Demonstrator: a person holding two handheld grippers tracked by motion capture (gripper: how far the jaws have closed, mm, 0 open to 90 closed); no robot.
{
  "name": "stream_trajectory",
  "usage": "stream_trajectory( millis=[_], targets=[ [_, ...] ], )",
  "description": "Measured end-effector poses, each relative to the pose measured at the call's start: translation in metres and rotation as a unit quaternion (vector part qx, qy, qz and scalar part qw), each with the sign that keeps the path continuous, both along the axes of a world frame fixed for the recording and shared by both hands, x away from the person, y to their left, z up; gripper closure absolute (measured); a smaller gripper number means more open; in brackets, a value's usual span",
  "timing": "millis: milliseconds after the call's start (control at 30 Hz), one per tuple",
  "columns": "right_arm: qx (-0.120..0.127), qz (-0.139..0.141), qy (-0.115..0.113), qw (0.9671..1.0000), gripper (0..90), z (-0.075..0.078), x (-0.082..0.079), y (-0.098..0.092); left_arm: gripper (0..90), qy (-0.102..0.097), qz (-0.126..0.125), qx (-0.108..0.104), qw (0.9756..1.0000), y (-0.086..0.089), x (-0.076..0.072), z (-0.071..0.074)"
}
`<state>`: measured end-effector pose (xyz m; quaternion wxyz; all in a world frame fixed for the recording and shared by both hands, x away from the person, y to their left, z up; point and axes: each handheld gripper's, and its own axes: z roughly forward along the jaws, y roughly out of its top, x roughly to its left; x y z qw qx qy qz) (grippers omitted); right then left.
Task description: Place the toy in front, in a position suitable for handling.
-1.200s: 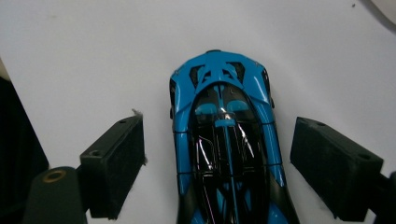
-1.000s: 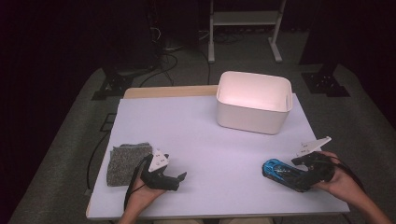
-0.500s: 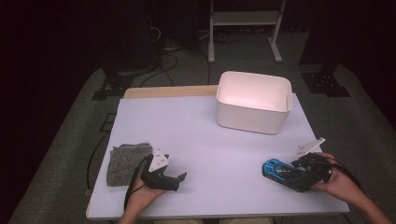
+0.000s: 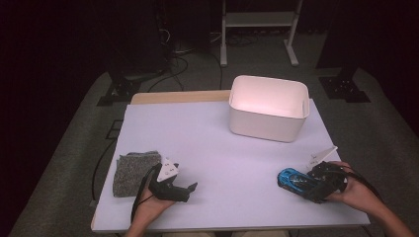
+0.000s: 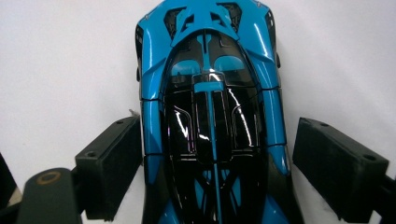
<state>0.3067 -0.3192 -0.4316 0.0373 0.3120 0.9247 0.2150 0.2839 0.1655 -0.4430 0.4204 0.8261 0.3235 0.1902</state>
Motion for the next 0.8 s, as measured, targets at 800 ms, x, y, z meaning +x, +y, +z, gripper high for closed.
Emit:
stream_trajectory(
  millis=[800],
  targets=[
    [-0.079, 0.012, 0.01, 0.9967, 14.2, -0.002, 0.003, 0.022, 6.4, 0.001, 0.002, -0.004, 1.0, 0.001, 0.0, 0.0]
  ],
)
